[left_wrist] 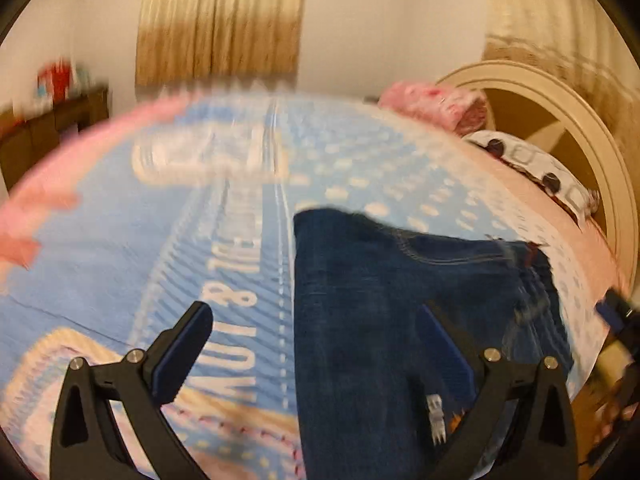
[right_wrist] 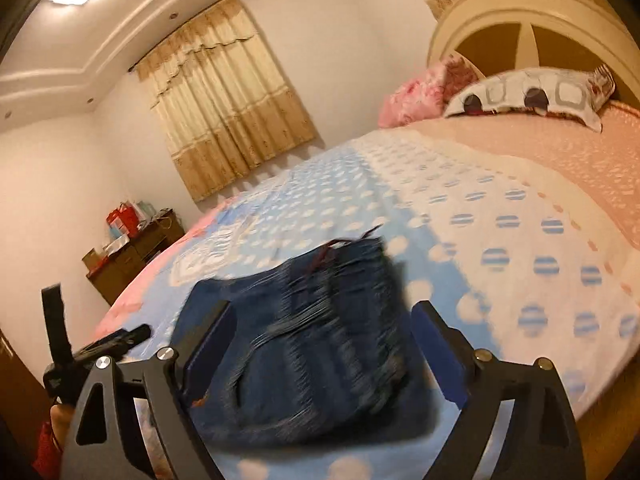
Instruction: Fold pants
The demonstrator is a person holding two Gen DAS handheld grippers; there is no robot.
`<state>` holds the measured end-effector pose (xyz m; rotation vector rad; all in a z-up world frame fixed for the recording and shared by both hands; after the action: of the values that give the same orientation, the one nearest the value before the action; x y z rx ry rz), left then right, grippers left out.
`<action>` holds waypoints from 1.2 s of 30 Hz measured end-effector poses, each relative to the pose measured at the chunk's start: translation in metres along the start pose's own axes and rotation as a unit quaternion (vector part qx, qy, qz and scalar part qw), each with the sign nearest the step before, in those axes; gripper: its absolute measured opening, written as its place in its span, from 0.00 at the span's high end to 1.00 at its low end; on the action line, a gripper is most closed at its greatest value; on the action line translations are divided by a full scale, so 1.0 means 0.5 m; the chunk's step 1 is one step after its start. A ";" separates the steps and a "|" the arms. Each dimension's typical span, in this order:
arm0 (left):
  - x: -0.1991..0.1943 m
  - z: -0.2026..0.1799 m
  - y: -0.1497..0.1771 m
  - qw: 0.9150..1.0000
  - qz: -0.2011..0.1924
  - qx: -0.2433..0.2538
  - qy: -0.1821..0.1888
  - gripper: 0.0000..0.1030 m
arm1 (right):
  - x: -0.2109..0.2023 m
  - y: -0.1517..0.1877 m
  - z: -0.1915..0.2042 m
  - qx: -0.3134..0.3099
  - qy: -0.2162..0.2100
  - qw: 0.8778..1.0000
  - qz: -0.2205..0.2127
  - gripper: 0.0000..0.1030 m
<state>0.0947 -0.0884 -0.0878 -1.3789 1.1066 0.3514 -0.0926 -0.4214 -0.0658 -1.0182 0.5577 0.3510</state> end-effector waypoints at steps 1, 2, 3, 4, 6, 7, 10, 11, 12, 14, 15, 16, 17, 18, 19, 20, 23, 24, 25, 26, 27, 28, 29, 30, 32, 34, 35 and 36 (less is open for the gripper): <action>0.021 0.003 -0.008 1.000 0.018 -0.010 0.015 0.00 | 0.023 -0.009 -0.020 0.008 0.003 1.000 0.013 0.13; 0.041 0.006 -0.012 0.999 0.034 -0.020 0.031 0.00 | 0.047 -0.013 -0.039 0.015 0.002 1.000 0.027 0.13; 0.062 0.007 -0.013 0.997 0.049 -0.031 0.044 0.00 | 0.071 -0.015 -0.053 0.018 0.004 0.999 0.038 0.13; 0.076 0.007 -0.013 0.996 0.059 -0.036 0.050 0.00 | 0.089 -0.014 -0.063 0.017 0.009 0.999 0.045 0.13; 0.103 0.000 -0.004 0.994 0.078 -0.043 0.059 0.00 | 0.119 -0.007 -0.075 0.012 0.012 0.998 0.054 0.13; 0.101 -0.006 0.001 0.996 0.069 -0.035 0.051 0.00 | 0.133 0.001 -0.077 0.013 0.005 0.998 0.060 0.13; 0.107 -0.031 0.008 0.997 0.071 -0.002 0.035 0.00 | 0.143 0.021 -0.055 -0.020 0.014 0.999 0.049 0.12; 0.106 -0.039 0.013 0.996 0.074 0.004 0.038 0.00 | 0.148 0.029 -0.041 -0.033 0.004 0.997 0.063 0.12; 0.104 -0.039 0.013 0.996 0.078 0.008 0.046 0.00 | 0.152 0.037 -0.024 -0.046 -0.007 0.996 0.078 0.13; 0.103 -0.049 0.018 0.995 0.087 0.023 0.052 0.00 | 0.155 0.058 0.021 -0.089 -0.016 0.990 0.105 0.13; 0.105 -0.057 0.020 0.994 0.093 0.035 0.053 0.00 | 0.154 0.063 0.036 -0.110 -0.013 0.988 0.112 0.13; 0.104 -0.060 0.023 0.993 0.095 0.040 0.058 0.01 | 0.153 0.065 0.047 -0.124 -0.008 0.985 0.119 0.14; 0.103 -0.062 0.023 0.992 0.097 0.042 0.064 0.01 | 0.161 0.056 0.046 -0.126 -0.004 0.984 0.128 0.17; 0.104 -0.062 0.022 0.992 0.099 0.041 0.072 0.02 | 0.164 0.052 0.040 -0.119 -0.003 0.984 0.133 0.23; 0.104 -0.064 0.021 0.991 0.099 0.044 0.075 0.07 | 0.168 0.046 0.032 -0.109 -0.005 0.985 0.137 0.26; 0.101 -0.065 0.020 0.991 0.097 0.047 0.074 0.11 | 0.169 0.042 0.024 -0.102 -0.008 0.985 0.137 0.32; 0.089 -0.060 0.014 0.993 0.088 0.042 0.064 0.43 | 0.157 0.041 0.020 -0.103 0.000 0.985 0.140 0.51; 0.082 -0.051 0.010 0.994 0.083 0.034 0.056 0.64 | 0.153 0.037 0.028 -0.107 0.005 0.984 0.143 0.59; 0.076 -0.046 0.005 0.995 0.078 0.029 0.058 0.78 | 0.147 0.034 0.043 -0.114 0.010 0.983 0.143 0.62; 0.070 -0.043 0.000 0.995 0.075 0.029 0.067 0.82 | 0.134 0.038 0.059 -0.122 0.011 0.982 0.140 0.67; 0.065 -0.041 -0.003 0.994 0.072 0.029 0.074 0.83 | 0.122 0.031 0.079 -0.131 0.007 0.982 0.135 0.68; 0.063 -0.040 -0.005 0.994 0.071 0.029 0.077 0.84 | 0.115 0.025 0.091 -0.136 0.005 0.982 0.132 0.69; 0.061 -0.040 -0.005 0.994 0.068 0.030 0.077 0.85 | 0.105 0.018 0.108 -0.141 0.000 0.982 0.128 0.70; 0.057 -0.040 -0.004 0.994 0.063 0.030 0.079 0.86 | 0.096 0.011 0.121 -0.144 -0.007 0.982 0.125 0.71; 0.050 -0.036 -0.007 0.994 0.057 0.024 0.091 0.86 | 0.078 -0.010 0.150 -0.149 -0.028 0.982 0.115 0.71; 0.035 -0.028 -0.018 0.992 0.050 0.012 0.114 0.86 | 0.064 -0.022 0.186 -0.162 -0.041 0.980 0.110 0.71; 0.026 -0.025 -0.025 0.992 0.044 0.010 0.119 0.86 | 0.062 -0.028 0.211 -0.175 -0.043 0.978 0.108 0.71; 0.014 -0.022 -0.035 0.992 0.036 0.009 0.121 0.86 | 0.061 -0.033 0.232 -0.185 -0.047 0.976 0.107 0.71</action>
<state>0.1072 -0.1049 -0.0810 -1.3938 1.3572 0.2286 -0.0276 -0.3275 -0.0253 -1.2946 0.5276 0.7109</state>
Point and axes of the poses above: each gripper's, at about its wrist camera, not at the fingertips, and x roughly the way its jaws point, z to its left, y to its underside, the point moved 4 cm from there along x, roughly the way its jaws point, and after that the axes turned 12 degrees about z, right-handed, at the moved point
